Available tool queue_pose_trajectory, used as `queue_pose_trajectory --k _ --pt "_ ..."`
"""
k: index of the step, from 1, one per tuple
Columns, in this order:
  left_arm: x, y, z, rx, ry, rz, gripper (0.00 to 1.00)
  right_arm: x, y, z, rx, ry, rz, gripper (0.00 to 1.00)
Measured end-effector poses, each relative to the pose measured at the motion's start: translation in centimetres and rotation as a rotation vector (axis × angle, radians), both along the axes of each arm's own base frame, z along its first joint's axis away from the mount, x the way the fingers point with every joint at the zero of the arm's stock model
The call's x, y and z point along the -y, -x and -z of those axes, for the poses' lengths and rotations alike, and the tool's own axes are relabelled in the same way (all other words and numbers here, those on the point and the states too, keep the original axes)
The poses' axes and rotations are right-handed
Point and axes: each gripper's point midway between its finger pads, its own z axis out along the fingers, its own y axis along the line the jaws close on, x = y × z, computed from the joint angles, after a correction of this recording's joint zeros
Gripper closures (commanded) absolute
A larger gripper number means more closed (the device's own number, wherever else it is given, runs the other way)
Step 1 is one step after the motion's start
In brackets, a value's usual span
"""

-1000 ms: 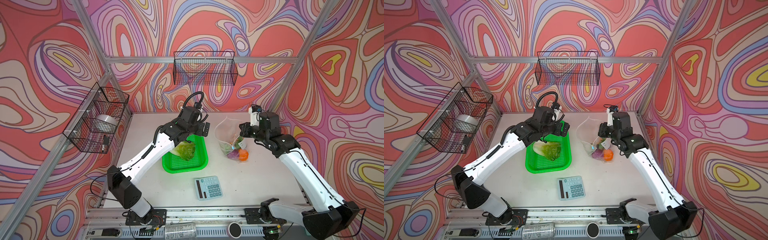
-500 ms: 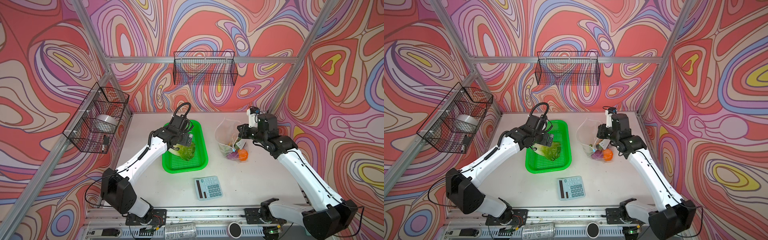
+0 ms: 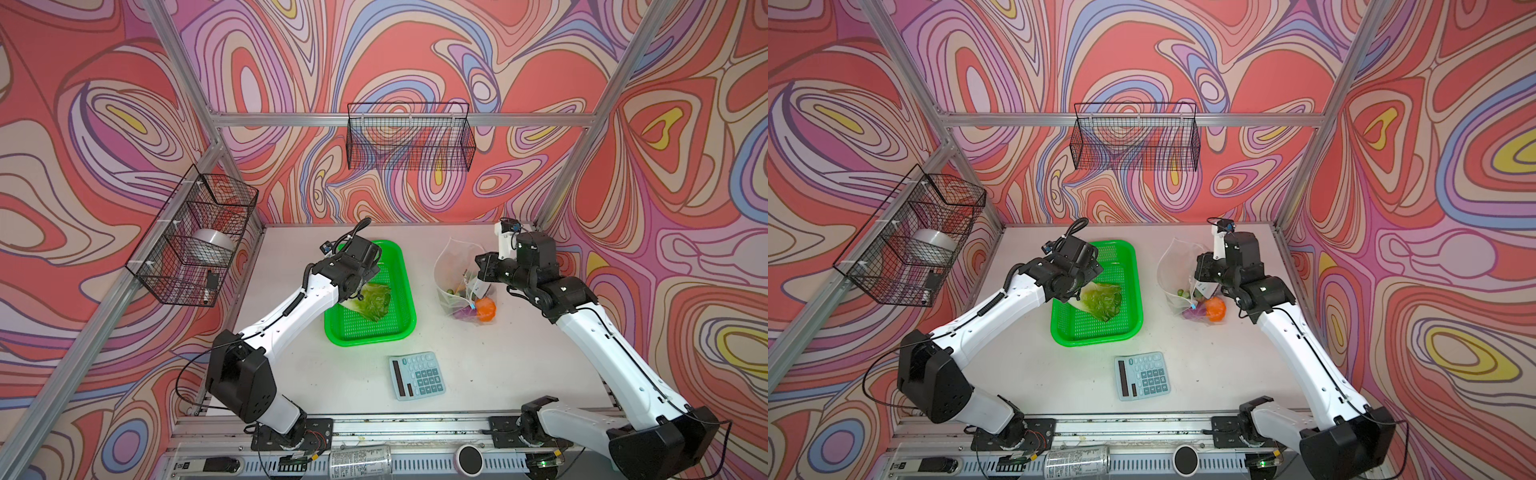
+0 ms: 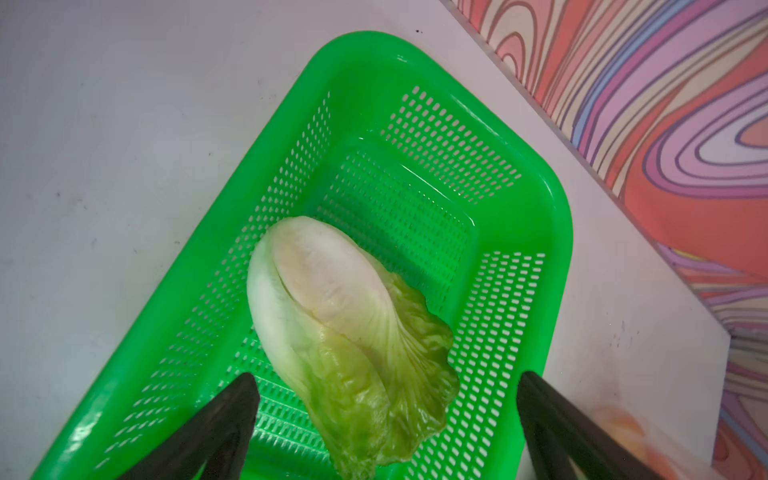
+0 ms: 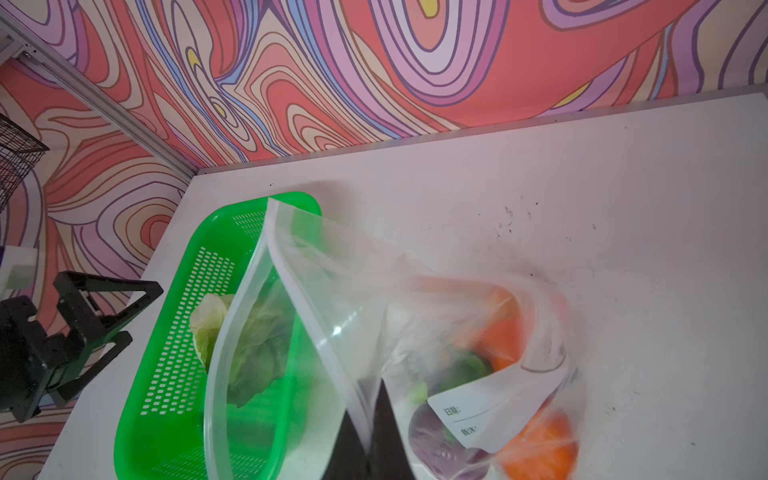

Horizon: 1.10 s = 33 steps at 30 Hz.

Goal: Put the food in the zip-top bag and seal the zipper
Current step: 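Lower the left gripper onto the pale lettuce and close on it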

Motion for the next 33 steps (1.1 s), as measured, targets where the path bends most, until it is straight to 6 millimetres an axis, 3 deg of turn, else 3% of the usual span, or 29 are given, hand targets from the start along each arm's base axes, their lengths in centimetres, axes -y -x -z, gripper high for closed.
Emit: queue_pose_trajectory --k 8,13,22,33 --pt "0.5 -2.0 6.4 -0.215 0.167 -0.183 0.00 0.3 0.2 -0.2 0.012 0.013 0.004 1.00" --pt "-0.1 -1.7 9.8 -0.328 0.188 -0.230 0.00 0.4 0.3 -0.2 0.014 0.017 0.006 1.00" --pt "0.2 -2.0 10.8 -0.391 0.242 -0.239 0.00 0.4 0.3 0.0 0.012 0.021 0.009 1.00" --pt "-0.1 0.1 12.2 -0.478 0.224 -0.223 0.00 0.8 0.5 0.0 0.021 0.028 0.026 1.00"
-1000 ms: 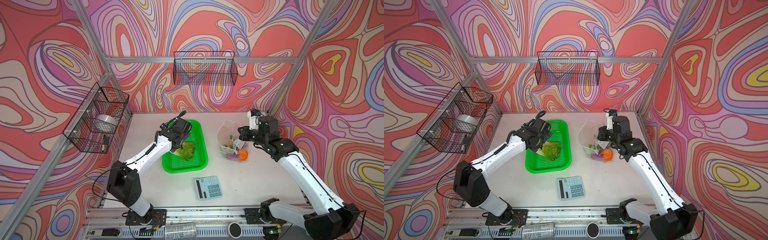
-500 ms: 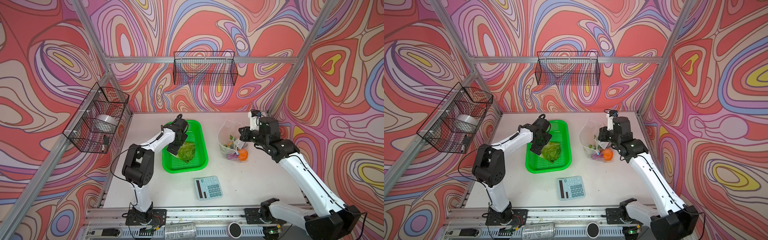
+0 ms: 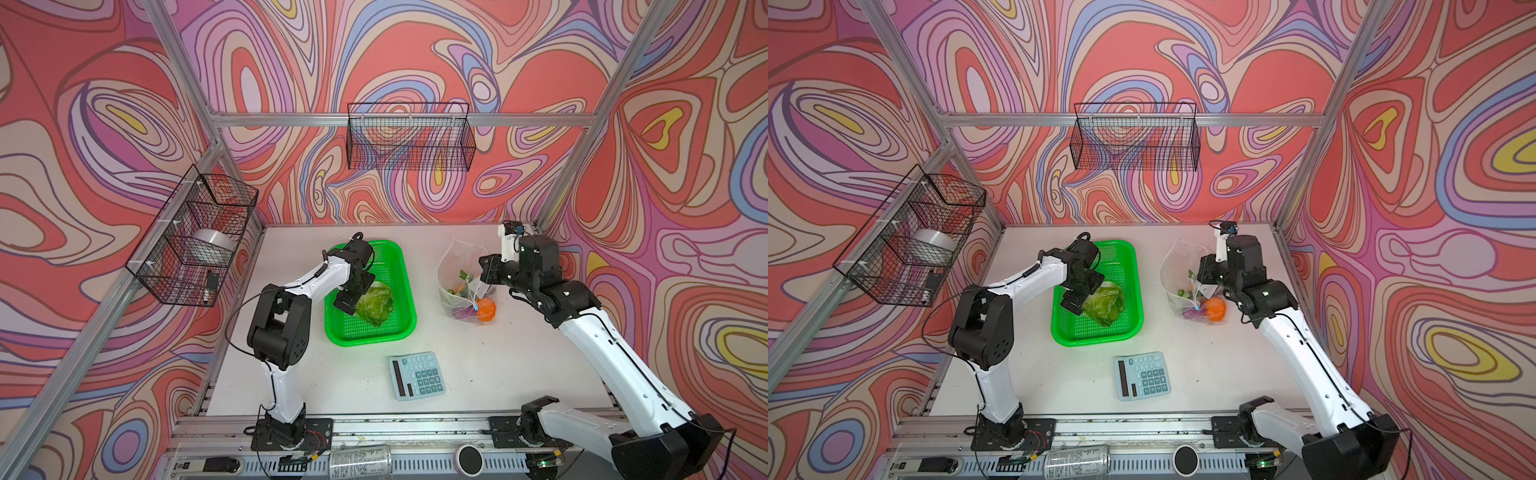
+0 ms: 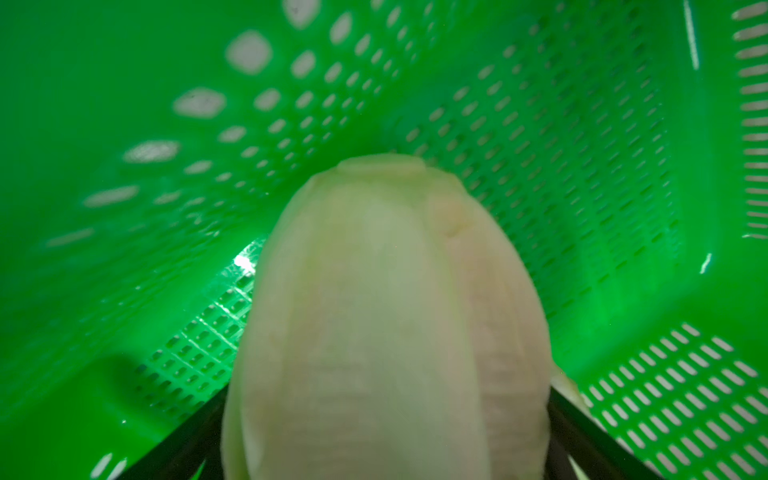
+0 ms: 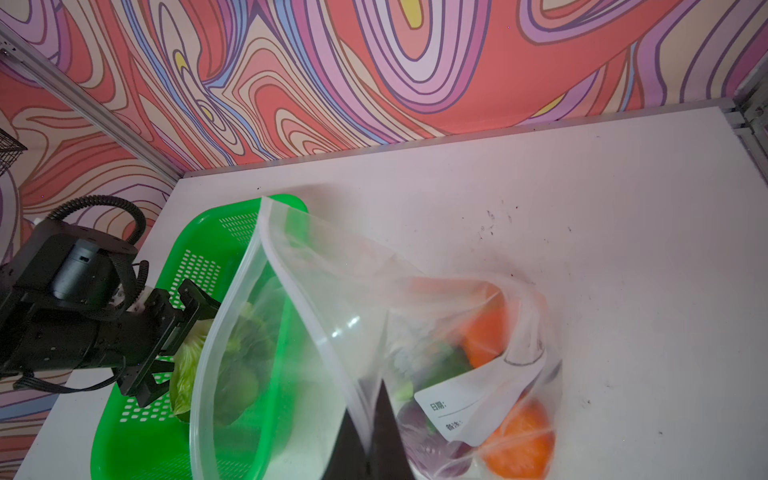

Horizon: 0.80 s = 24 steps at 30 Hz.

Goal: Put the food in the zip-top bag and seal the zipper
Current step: 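Lower the left gripper onto the pale lettuce and close on it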

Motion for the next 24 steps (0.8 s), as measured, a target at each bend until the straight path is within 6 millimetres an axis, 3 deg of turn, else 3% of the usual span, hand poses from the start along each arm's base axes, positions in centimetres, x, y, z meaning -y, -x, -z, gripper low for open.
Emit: queue_pose_trajectory --k 7,16,24 --pt "0.4 0.2 0.1 -0.009 0.017 0.033 0.00 0.0 0.0 -0.1 0.004 -0.004 0.003 1.00" --pt "0.1 0.0 0.0 0.003 -0.001 0.046 0.35 0.5 0.3 -0.8 0.026 0.000 0.022 1.00" --pt "-0.4 -0.5 -1.6 0.057 -0.028 0.071 0.34 0.5 0.3 -0.8 0.026 0.000 0.023 1.00"
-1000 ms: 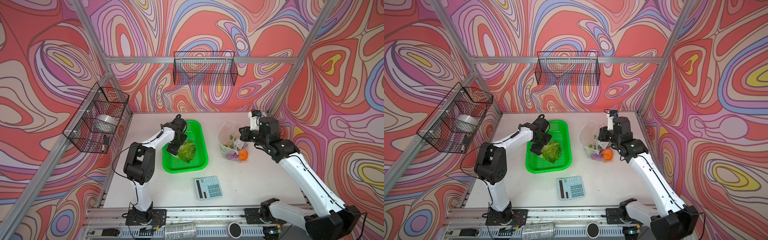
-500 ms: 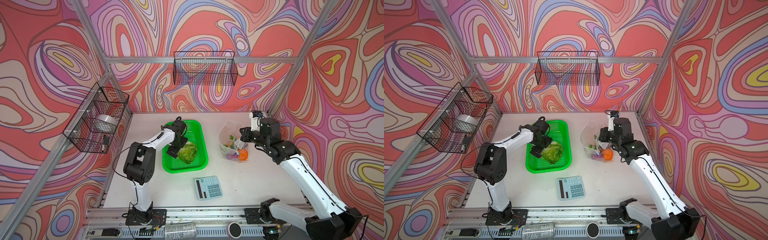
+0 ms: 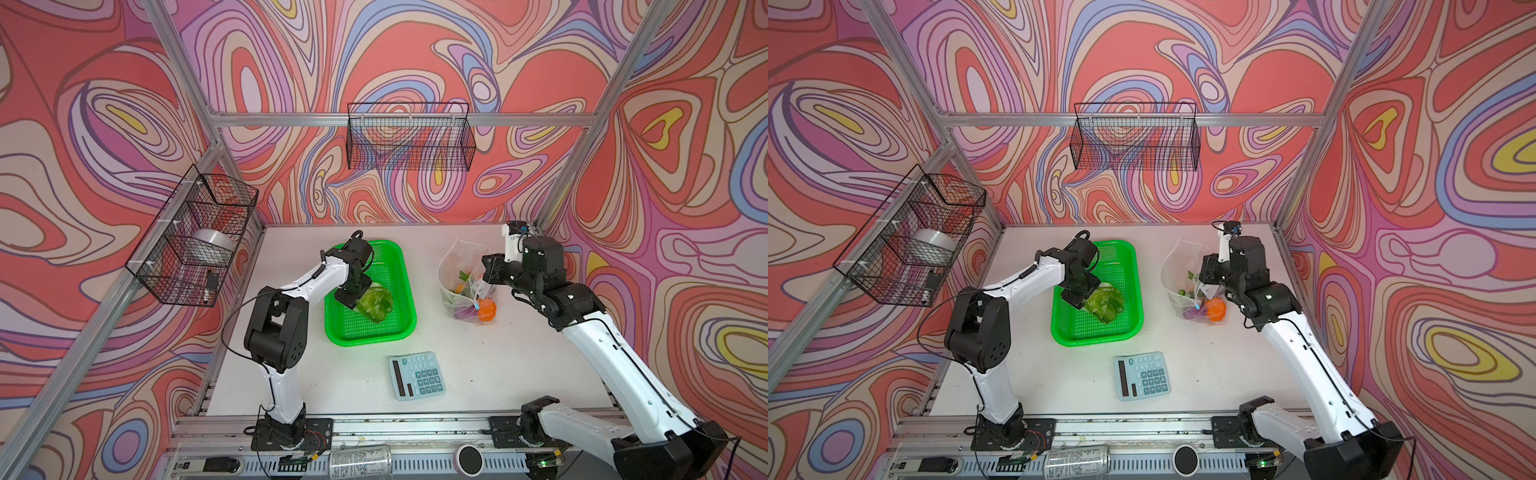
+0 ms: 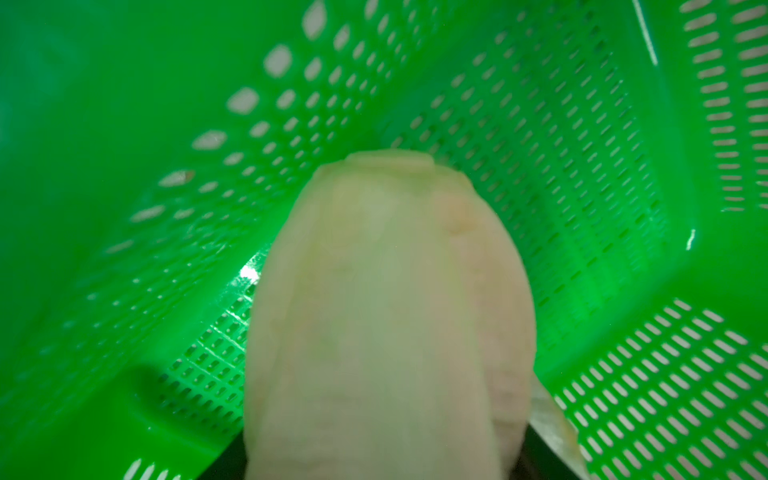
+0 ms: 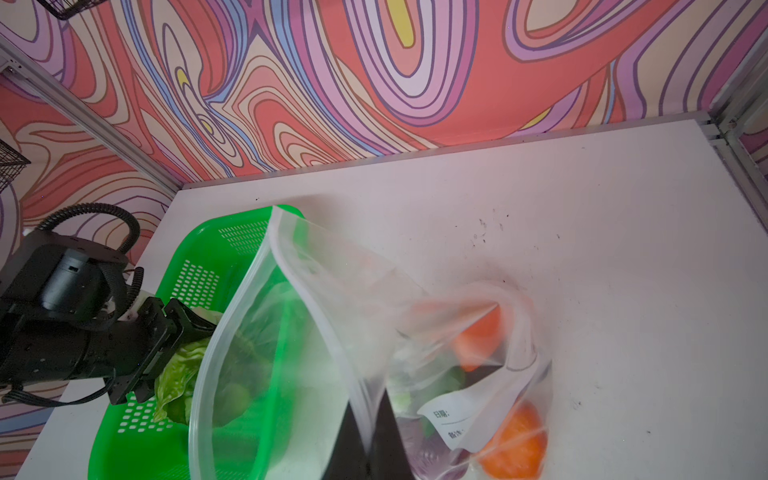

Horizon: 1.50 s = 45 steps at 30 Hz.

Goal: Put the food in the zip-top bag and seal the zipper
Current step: 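Lower the left gripper onto the pale lettuce and close on it, then lift the lettuce with the left gripper and carry it toward the bag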

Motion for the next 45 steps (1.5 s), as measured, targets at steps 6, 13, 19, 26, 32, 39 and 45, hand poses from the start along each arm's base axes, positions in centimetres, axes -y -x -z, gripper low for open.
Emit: queue_pose_trajectory --k 6,13,19,26,32,39,45 --pt "-0.2 -1.2 -4.8 0.138 0.006 0.017 0.39 0.0 0.0 0.0 0.000 0.000 0.001 1.00" --pt "-0.2 -2.3 -12.5 0.376 0.059 0.034 0.44 0.0 0.0 0.0 -0.001 -0.002 0.002 1.00" --pt "2.1 -3.0 -17.7 0.573 0.114 0.116 0.48 0.0 0.0 0.0 -0.003 -0.006 0.004 1.00" --pt "8.9 -2.0 -22.4 0.734 0.181 0.331 0.49 -0.2 -0.2 0.2 -0.015 -0.026 0.004 1.00" --pt "13.1 -0.9 -27.4 0.888 0.237 0.470 0.49 -0.6 -0.5 0.3 -0.021 -0.046 -0.003 1.00" --pt "15.7 -0.2 -30.6 0.985 0.338 0.545 0.48 -0.8 -0.9 0.2 -0.025 -0.051 -0.003 1.00" --pt "18.9 0.3 -30.5 0.985 0.410 0.615 0.48 -0.9 -0.9 0.1 -0.024 -0.064 -0.005 1.00"
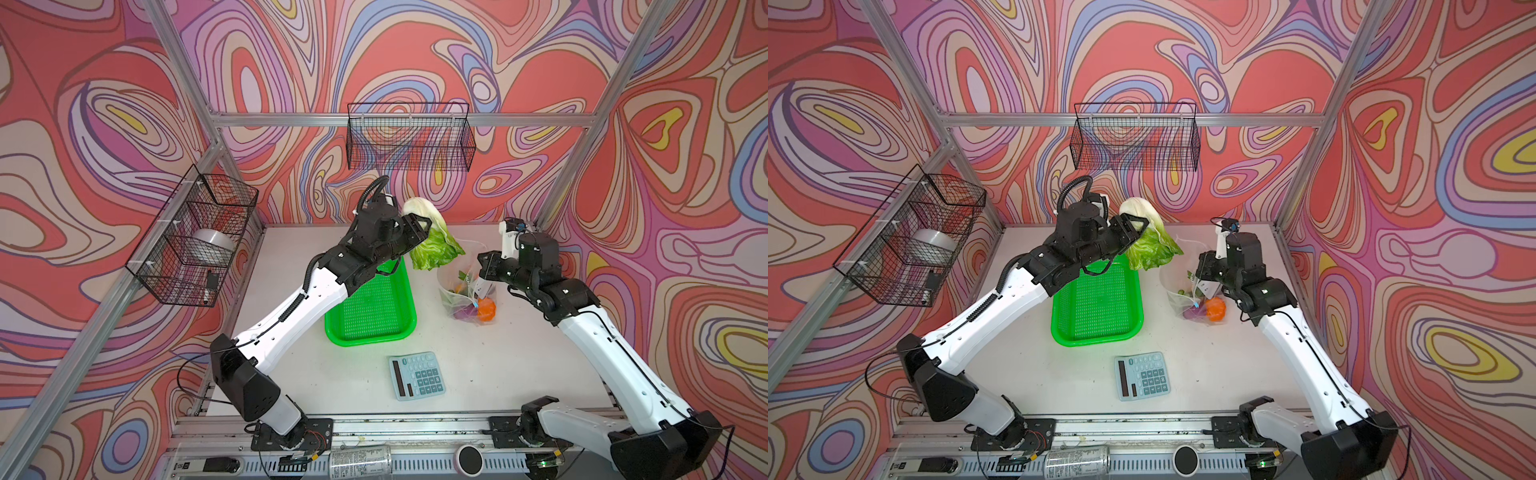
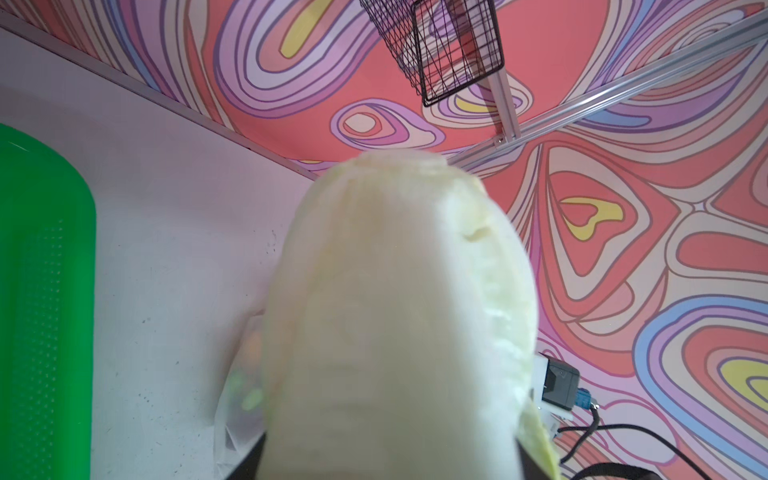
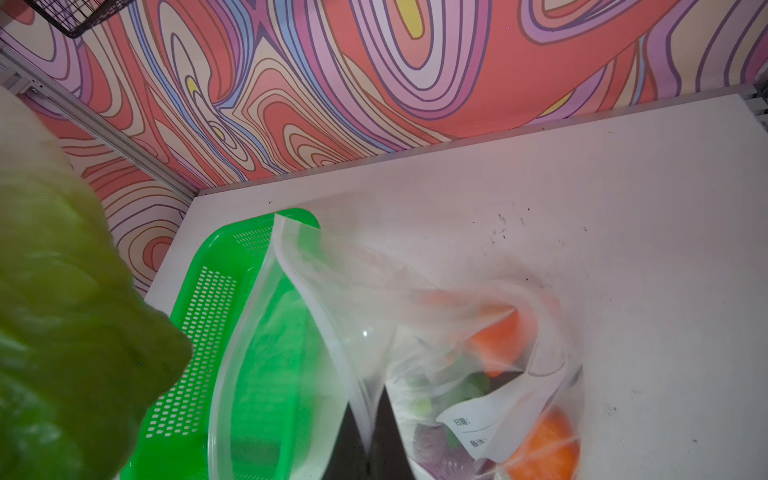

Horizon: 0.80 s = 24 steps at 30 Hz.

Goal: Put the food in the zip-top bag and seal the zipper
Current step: 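Lift the lettuce with the left gripper and carry it toward the bag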

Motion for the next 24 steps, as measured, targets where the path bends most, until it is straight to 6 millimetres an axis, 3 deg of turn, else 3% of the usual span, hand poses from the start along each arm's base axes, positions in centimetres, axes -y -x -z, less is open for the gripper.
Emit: queue_pose_trajectory --k 8,24 --pt "3.5 0.0 2.5 -0.014 -0.072 0.049 0.47 -0.3 0.1 -0.1 -0.002 -0.018 -0.010 1.00" --pt "5.1 -1.9 6.2 0.116 -0.388 -0.084 0.47 -1.0 1.3 -2.0 -0.001 -0.077 -0.048 1.00"
